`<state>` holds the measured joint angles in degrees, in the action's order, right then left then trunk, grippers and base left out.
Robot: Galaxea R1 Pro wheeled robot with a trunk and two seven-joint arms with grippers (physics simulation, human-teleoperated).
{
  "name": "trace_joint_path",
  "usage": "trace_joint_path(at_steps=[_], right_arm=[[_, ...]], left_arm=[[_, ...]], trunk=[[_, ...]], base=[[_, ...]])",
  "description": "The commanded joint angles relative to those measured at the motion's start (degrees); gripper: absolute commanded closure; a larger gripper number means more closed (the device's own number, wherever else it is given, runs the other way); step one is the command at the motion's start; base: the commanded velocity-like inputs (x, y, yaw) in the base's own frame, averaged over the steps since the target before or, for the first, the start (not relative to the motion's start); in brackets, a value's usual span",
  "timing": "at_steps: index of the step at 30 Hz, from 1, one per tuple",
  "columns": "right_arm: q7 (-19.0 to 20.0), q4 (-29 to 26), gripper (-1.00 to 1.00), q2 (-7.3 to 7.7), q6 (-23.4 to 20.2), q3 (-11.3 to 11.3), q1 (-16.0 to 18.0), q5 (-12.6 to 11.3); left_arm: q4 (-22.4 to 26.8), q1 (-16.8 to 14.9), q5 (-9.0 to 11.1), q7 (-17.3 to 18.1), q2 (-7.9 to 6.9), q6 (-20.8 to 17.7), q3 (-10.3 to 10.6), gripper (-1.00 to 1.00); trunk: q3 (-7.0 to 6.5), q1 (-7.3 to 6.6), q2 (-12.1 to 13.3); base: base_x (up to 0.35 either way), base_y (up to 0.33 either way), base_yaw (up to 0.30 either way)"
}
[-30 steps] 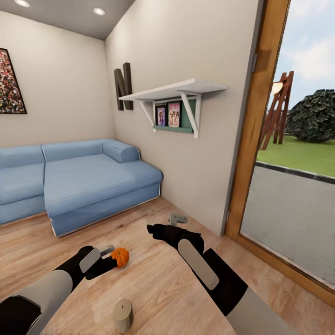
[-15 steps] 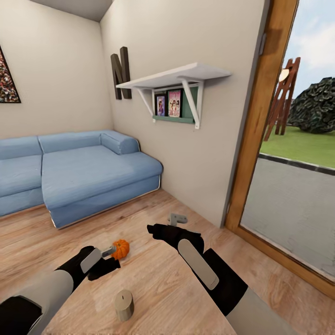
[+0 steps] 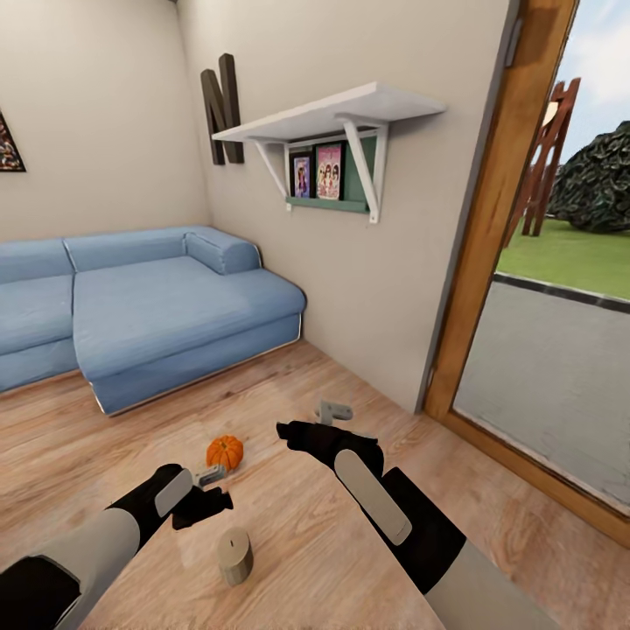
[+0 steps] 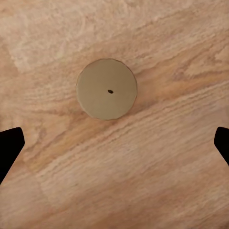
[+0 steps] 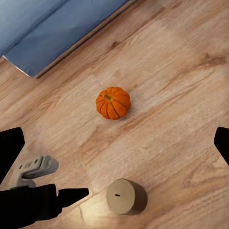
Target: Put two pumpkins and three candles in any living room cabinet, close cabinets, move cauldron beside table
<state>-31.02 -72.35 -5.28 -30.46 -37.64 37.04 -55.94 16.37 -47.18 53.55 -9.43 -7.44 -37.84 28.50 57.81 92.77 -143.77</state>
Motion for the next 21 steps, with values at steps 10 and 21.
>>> trace_joint_path(at_steps=[10,21], right_arm=[[-0.5,-5.3,-1.00,0.09,-0.1,-0.2,-0.3,-0.6],[-0.4,-17.8,-1.00,3.61,0.0,-0.2,-5.5,-0.6]], left_arm=[[0.2,0.0,0.6,-0.5,0.04,-0.2,0.5,-1.00],[0.4,0.0,0.7,-0.5,0.05,-0.1,2.0,-1.00]], trunk=[[2.28,0.24,-0.2],[4.72,0.53,-0.3]], base=[[0.000,0.000,0.000],[0.000,0.000,0.000]])
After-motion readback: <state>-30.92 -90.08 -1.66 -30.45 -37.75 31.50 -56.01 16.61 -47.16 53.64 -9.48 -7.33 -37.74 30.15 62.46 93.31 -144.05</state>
